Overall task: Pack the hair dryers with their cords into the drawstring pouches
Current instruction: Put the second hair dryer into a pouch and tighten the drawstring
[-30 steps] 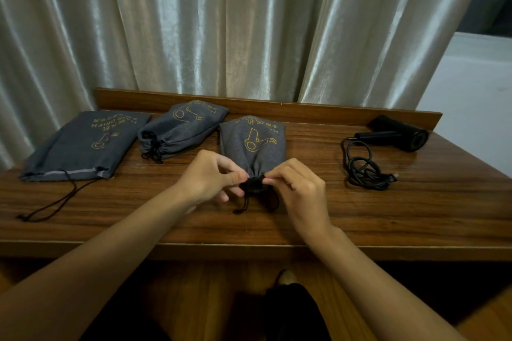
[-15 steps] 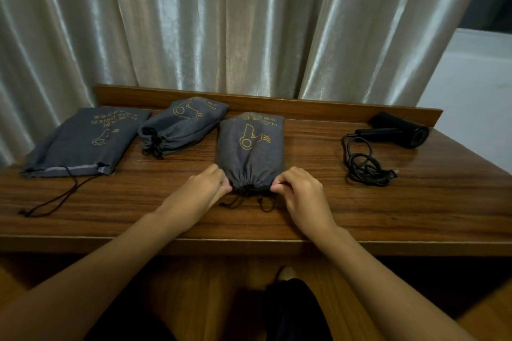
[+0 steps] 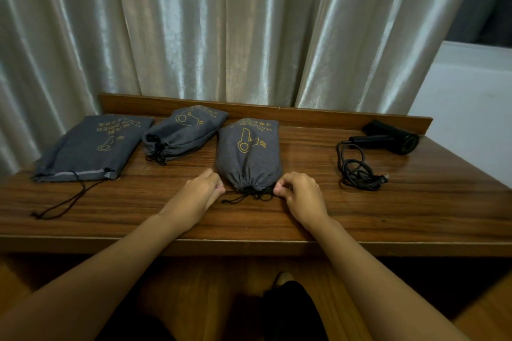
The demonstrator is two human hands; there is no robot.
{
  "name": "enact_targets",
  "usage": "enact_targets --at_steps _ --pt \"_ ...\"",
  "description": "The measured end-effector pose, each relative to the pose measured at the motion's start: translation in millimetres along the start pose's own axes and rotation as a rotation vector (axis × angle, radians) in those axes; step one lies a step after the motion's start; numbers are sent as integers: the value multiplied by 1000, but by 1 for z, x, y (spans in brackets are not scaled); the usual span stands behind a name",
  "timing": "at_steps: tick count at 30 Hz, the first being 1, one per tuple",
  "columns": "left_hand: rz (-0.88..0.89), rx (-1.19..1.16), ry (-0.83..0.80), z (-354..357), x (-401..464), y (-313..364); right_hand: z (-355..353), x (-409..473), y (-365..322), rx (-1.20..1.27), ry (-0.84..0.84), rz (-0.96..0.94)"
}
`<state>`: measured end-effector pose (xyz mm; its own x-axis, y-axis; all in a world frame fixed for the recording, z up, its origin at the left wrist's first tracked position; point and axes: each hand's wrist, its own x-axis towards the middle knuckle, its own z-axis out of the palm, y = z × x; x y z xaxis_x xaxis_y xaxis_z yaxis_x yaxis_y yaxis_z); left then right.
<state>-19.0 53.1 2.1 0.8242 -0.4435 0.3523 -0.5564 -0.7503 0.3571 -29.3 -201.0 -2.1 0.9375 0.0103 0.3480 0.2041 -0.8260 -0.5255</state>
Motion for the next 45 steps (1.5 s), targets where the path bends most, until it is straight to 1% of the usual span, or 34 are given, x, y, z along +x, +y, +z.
enact_targets --at_steps 2,3,6,8,10,12,14,17,19,20,22,24,27,29,33,36,40,45 --pt "-27 -103 30 2 -3 -3 -1 -8 3 -8 -23 -68" --pt "-29 -139 41 3 -4 -4 -3 -12 6 5 -9 -89" --pt "-49 -189 73 9 -4 -7 -7 -20 9 112 41 -83" --pt "-76 -220 134 12 -1 -9 -7 -19 3 154 -12 -70" --pt "-120 -236 196 14 1 -11 1 -12 -9 146 -88 -59" --pt "-113 -173 238 16 4 -14 14 1 -22 87 -119 -70" --pt "-101 -54 231 14 9 -19 31 16 -30 23 -108 -74" --pt "-86 214 185 8 22 -34 50 41 -34 13 -95 -52" --pt "-127 364 180 7 33 -45 60 59 -32 16 -112 -54" --pt "-177 378 178 8 37 -50 64 67 -31 10 -115 -55" --pt "-303 319 167 15 44 -61 73 82 -29 10 -119 -53" --pt "-360 288 154 22 46 -68 82 96 -31 6 -121 -55" --pt "-324 335 193 23 45 -72 93 116 -37 -25 -139 -62" --pt "-338 330 201 24 46 -69 97 127 -39 -70 -139 -70" --pt "-361 329 139 22 47 -70 102 135 -40 -108 -130 -66" --pt "-373 315 124 21 45 -68 98 127 -42 -55 -139 -32" --pt "-366 314 154 17 43 -64 93 107 -48 -154 -110 -7" --pt "-363 288 224 12 40 -57 85 72 -49 -174 -141 -12"
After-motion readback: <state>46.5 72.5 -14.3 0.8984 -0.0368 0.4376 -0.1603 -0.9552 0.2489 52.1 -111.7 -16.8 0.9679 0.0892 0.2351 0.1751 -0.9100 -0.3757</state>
